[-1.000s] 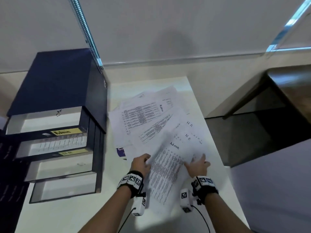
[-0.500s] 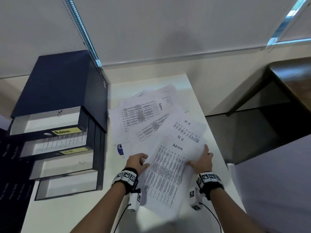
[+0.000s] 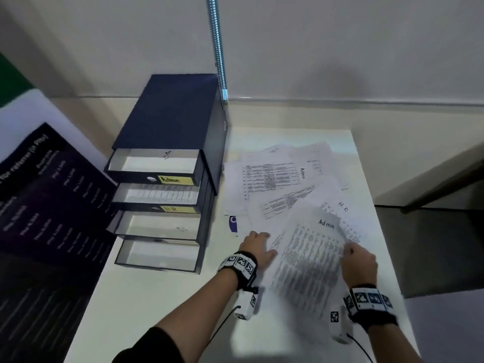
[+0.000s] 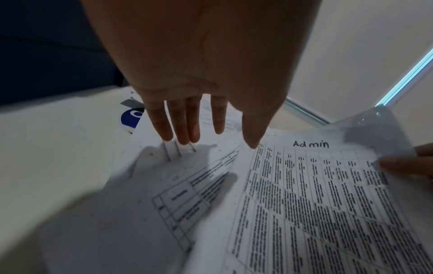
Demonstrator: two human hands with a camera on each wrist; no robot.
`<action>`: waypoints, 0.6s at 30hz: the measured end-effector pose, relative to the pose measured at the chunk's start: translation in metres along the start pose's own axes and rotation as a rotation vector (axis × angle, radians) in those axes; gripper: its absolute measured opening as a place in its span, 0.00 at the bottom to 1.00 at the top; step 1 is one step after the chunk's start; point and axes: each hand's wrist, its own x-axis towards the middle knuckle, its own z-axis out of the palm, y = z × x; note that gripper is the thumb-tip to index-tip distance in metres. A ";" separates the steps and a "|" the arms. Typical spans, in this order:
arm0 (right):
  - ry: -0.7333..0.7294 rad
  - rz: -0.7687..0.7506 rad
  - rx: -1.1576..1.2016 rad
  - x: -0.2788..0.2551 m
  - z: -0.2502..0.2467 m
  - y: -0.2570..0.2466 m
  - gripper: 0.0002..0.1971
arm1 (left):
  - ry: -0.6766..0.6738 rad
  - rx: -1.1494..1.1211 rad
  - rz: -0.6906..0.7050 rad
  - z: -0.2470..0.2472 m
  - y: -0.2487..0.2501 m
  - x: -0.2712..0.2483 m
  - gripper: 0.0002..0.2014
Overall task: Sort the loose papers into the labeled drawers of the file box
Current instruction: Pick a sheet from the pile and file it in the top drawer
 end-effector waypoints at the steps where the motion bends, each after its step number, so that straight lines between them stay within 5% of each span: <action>1: -0.025 -0.006 -0.050 0.003 0.002 -0.002 0.11 | -0.012 -0.011 0.004 -0.001 -0.001 -0.001 0.32; 3: -0.042 -0.012 -0.130 0.008 0.003 -0.004 0.08 | -0.025 -0.050 0.018 -0.005 -0.006 -0.006 0.31; 6: 0.048 -0.004 -0.130 0.008 -0.016 -0.019 0.17 | -0.005 -0.125 0.054 -0.014 -0.014 -0.017 0.31; 9: 0.195 -0.245 0.073 -0.002 -0.053 -0.056 0.21 | 0.078 -0.256 0.114 -0.038 -0.018 -0.033 0.33; 13: -0.016 -0.695 0.379 -0.043 -0.112 -0.148 0.24 | 0.215 -0.618 0.214 -0.095 -0.014 -0.059 0.51; 16: -0.169 -0.764 0.571 -0.087 -0.148 -0.221 0.24 | 0.335 -0.845 0.252 -0.142 -0.025 -0.070 0.60; 18: -0.288 -0.788 0.743 -0.111 -0.163 -0.260 0.20 | 0.340 -0.925 0.298 -0.170 -0.041 -0.083 0.56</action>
